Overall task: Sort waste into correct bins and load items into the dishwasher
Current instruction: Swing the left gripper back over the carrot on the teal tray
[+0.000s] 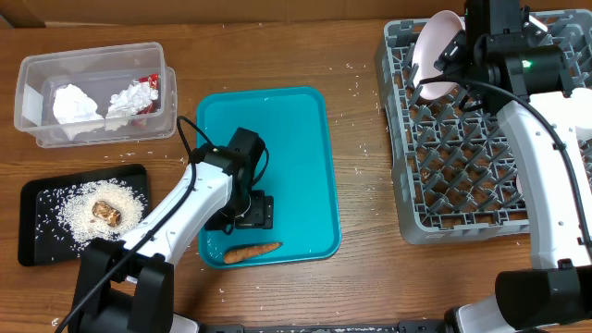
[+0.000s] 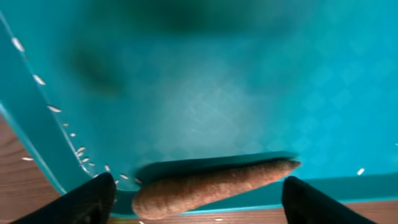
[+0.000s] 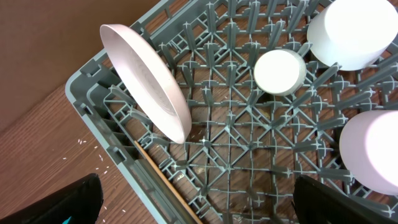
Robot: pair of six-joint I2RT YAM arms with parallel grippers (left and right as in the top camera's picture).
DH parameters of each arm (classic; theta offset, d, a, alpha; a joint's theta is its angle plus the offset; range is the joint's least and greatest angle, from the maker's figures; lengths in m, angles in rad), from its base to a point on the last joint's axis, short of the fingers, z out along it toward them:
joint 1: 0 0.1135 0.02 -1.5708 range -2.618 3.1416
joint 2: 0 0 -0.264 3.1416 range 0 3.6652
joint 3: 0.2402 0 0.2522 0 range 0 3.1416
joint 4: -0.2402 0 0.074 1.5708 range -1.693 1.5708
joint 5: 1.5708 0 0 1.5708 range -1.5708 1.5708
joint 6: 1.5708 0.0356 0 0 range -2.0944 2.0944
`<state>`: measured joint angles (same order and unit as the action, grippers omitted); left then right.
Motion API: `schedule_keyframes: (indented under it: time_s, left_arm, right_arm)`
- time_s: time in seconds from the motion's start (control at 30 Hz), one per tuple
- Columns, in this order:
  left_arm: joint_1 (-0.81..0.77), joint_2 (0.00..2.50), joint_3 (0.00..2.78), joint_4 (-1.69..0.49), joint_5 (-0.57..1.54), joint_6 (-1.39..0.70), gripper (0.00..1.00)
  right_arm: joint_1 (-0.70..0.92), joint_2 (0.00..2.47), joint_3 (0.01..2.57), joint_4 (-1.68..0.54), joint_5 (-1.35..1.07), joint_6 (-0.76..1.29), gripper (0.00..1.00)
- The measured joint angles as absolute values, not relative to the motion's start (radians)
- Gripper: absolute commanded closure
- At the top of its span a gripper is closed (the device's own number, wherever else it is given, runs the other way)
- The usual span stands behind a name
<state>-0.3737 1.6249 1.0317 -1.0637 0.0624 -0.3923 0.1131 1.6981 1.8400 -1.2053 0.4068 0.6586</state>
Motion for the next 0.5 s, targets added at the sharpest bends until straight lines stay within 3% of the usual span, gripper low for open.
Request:
schedule_keyframes:
  time_s: [0.1,0.17,0.5]
  left_arm:
    - [-0.373,1.625,1.025,-1.063,0.051,-0.393,0.10]
    - [-0.374,1.625,1.013,-1.063,0.051,-0.393,0.00]
    - [-0.373,1.625,0.989,-1.021,0.057,-0.396,0.00]
  right_arm:
    - [0.113,1.698,1.840,-1.205,0.407,0.659,0.00]
    - [0.113,1.698,1.840,-1.205,0.407,0.659,0.00]
    - [0.113,1.698,1.840,-1.205,0.407,0.659,0.00]
